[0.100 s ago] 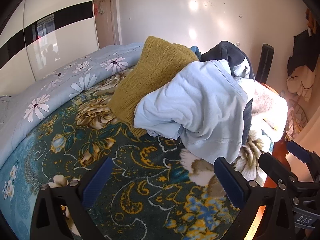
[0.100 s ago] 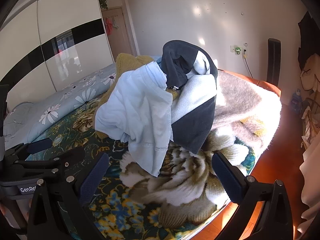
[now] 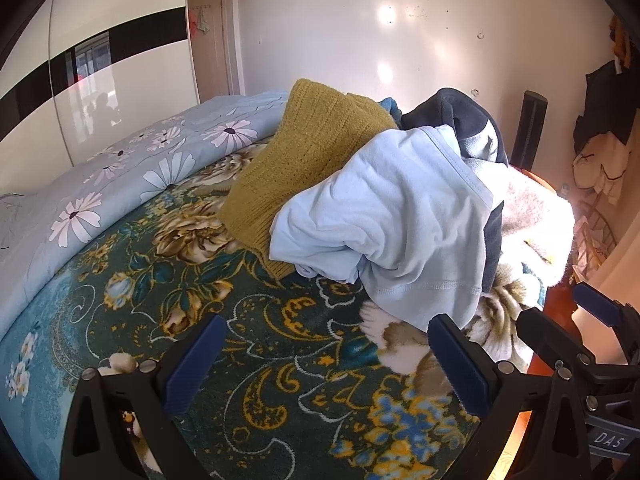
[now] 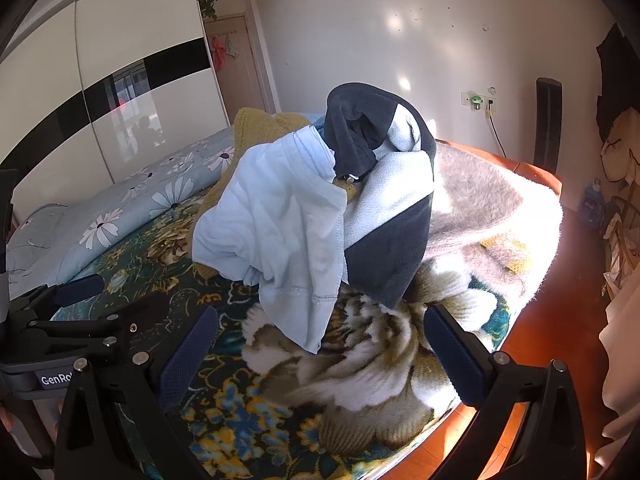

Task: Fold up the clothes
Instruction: 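Approach the pile of clothes with both tools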

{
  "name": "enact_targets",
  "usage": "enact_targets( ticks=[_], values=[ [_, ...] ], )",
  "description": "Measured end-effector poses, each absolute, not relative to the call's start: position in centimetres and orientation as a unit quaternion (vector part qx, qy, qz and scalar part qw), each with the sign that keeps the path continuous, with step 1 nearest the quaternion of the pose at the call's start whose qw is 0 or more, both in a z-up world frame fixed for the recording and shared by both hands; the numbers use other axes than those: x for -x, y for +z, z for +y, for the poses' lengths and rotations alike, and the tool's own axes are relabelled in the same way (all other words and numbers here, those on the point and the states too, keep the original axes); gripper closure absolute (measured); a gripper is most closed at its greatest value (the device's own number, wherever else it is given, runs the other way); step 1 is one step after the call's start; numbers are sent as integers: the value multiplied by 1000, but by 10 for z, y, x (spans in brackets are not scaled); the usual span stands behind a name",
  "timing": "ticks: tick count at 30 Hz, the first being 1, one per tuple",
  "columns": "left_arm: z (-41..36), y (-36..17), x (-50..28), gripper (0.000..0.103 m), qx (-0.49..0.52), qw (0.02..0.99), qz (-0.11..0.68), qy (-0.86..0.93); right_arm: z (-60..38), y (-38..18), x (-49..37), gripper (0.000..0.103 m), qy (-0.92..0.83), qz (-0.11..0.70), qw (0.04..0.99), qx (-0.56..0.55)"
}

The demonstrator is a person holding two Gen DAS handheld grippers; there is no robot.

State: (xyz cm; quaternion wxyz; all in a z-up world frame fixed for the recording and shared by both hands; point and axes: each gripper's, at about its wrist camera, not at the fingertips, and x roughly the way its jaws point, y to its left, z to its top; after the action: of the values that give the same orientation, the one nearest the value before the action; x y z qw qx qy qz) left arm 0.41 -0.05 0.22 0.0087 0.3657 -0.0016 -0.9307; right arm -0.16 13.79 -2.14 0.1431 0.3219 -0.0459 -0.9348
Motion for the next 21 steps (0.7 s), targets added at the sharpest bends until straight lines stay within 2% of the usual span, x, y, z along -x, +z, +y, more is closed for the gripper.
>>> enact_targets(
  ticks=[13,21],
  values=[
    [-6,16,-16,0,-339,19,-14,-941,129,-6,-9,0,-940,-32,161,-299],
    [-1,28,-22,0,-310,32,-50,-949,128,2,-11,0,-941,-43,170,-288]
  ],
)
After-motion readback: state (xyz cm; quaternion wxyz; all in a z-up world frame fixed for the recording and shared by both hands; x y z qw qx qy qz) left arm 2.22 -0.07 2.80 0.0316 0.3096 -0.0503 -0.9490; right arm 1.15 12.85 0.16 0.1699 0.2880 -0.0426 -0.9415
